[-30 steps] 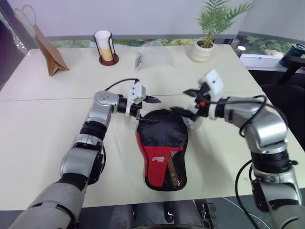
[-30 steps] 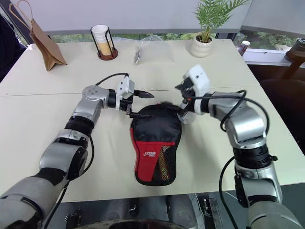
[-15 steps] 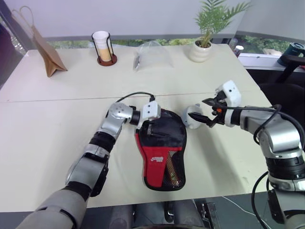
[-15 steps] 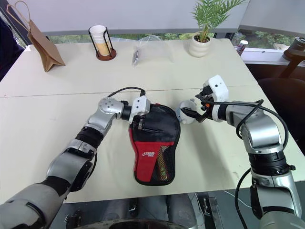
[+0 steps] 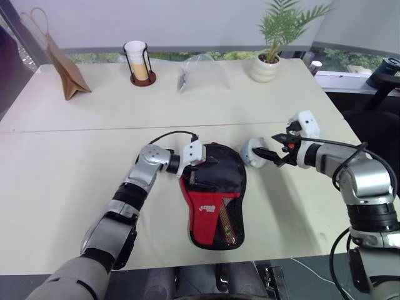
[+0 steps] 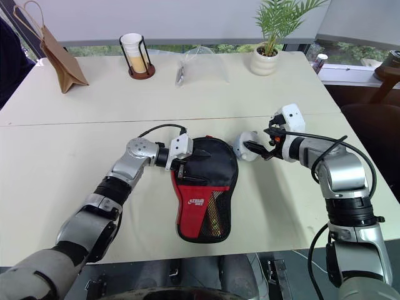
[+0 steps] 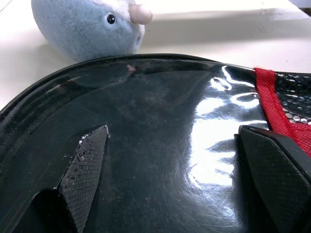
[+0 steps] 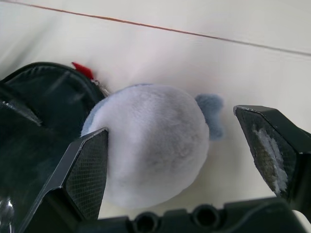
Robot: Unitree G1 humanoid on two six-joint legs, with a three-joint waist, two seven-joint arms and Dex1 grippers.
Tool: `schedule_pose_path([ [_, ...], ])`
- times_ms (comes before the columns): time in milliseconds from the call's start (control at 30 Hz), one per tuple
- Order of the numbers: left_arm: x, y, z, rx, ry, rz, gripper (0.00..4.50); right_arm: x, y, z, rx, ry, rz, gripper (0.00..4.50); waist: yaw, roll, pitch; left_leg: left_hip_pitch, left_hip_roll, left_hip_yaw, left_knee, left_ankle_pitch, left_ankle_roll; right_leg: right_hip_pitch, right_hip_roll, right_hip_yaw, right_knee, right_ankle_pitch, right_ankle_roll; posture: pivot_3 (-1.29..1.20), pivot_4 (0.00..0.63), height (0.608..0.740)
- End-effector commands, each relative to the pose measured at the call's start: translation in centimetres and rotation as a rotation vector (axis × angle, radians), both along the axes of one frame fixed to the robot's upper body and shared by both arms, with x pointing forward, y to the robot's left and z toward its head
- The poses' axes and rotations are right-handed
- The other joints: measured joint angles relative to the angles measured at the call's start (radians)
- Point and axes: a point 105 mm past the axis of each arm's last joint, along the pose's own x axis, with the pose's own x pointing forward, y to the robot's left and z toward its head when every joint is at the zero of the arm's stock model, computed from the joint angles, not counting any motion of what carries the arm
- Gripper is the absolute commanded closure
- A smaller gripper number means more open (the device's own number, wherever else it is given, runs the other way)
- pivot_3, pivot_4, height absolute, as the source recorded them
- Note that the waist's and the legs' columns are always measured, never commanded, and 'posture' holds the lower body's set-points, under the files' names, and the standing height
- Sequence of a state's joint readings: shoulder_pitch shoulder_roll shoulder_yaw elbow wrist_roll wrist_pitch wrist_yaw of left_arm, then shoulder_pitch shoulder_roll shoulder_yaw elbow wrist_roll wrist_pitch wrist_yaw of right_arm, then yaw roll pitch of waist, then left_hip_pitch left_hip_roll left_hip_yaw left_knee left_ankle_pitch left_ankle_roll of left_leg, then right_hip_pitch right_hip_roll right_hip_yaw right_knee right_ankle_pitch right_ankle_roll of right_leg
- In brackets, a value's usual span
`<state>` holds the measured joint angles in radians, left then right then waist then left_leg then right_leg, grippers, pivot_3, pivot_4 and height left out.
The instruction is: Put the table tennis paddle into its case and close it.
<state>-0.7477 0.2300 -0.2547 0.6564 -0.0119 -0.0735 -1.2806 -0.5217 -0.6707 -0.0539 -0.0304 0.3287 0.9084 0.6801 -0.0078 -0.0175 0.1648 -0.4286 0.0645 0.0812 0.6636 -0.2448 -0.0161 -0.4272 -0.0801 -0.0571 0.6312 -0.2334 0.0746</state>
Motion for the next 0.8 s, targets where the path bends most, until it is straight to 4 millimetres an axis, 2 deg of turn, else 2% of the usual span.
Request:
schedule_pose_path([
  [33, -0.4, 0.1, -1.8, 0.040, 0.047, 0.026, 0.06, 0.6, 0.4, 0.3, 0.040, 0.013, -0.005, 0.00, -0.001, 0.000, 0.000, 0.001, 0.000, 0.000, 0.000, 0.000, 0.000, 0.001, 0.000, 0.000, 0.000, 0.000, -0.001, 0.00, 0.150, 0.740],
  [300, 0.0, -0.1, -1.6, 0.028, 0.043, 0.052, 0.06, 0.5, 3.0, -2.0, 0.115, 0.170, 0.045, 0.00, 0.000, 0.001, 0.000, 0.002, 0.000, 0.000, 0.000, 0.000, 0.000, 0.002, 0.000, 0.000, 0.000, -0.001, -0.002, 0.00, 0.150, 0.740],
  [433, 0.0, -0.1, -1.7, 0.030, 0.043, 0.058, 0.06, 0.3, 3.3, -3.0, 0.083, 0.201, 0.049, 0.00, -0.001, 0.001, -0.001, 0.002, 0.000, 0.000, 0.000, 0.000, 0.000, 0.002, 0.000, 0.000, 0.000, 0.000, 0.000, 0.00, 0.150, 0.740],
  [567, -0.1, -0.1, -2.0, 0.037, 0.053, 0.062, 0.00, 0.4, 3.3, -2.9, 0.090, 0.195, 0.040, 1.19, 0.000, 0.001, -0.001, 0.002, 0.000, 0.000, 0.000, 0.000, 0.000, 0.002, 0.000, 0.000, 0.000, 0.000, 0.000, 0.00, 0.150, 0.740],
  [600, -0.1, -0.1, -2.1, 0.039, 0.056, 0.062, 0.00, 0.4, 3.2, -2.6, 0.095, 0.186, 0.037, 1.93, 0.001, 0.001, -0.001, 0.002, 0.000, 0.000, 0.000, 0.000, 0.000, 0.002, 0.000, 0.000, 0.000, 0.000, 0.000, 0.00, 0.150, 0.740],
  [633, -0.1, -0.2, -2.2, 0.039, 0.058, 0.063, 0.00, 0.4, 3.2, -2.5, 0.099, 0.179, 0.035, 2.22, 0.001, 0.001, -0.001, 0.002, 0.000, 0.000, 0.000, 0.000, 0.000, 0.002, 0.000, 0.000, 0.000, 0.000, 0.000, 0.00, 0.150, 0.740],
  [767, -0.3, -0.2, -2.6, 0.052, 0.080, 0.060, 0.00, 0.9, 2.6, -1.2, 0.125, 0.138, 0.002, 3.99, 0.001, 0.001, -0.001, 0.002, 0.000, 0.000, 0.000, 0.000, 0.000, 0.002, -0.001, 0.000, 0.000, -0.001, -0.002, 0.00, 0.150, 0.740],
  [800, -0.3, -0.3, -2.7, 0.056, 0.086, 0.058, 0.00, 0.9, 2.4, -0.8, 0.139, 0.131, -0.007, 4.24, 0.002, 0.001, -0.001, 0.002, 0.000, 0.000, 0.001, 0.000, 0.000, 0.002, -0.001, 0.000, 0.000, -0.001, -0.002, 0.00, 0.150, 0.740],
])
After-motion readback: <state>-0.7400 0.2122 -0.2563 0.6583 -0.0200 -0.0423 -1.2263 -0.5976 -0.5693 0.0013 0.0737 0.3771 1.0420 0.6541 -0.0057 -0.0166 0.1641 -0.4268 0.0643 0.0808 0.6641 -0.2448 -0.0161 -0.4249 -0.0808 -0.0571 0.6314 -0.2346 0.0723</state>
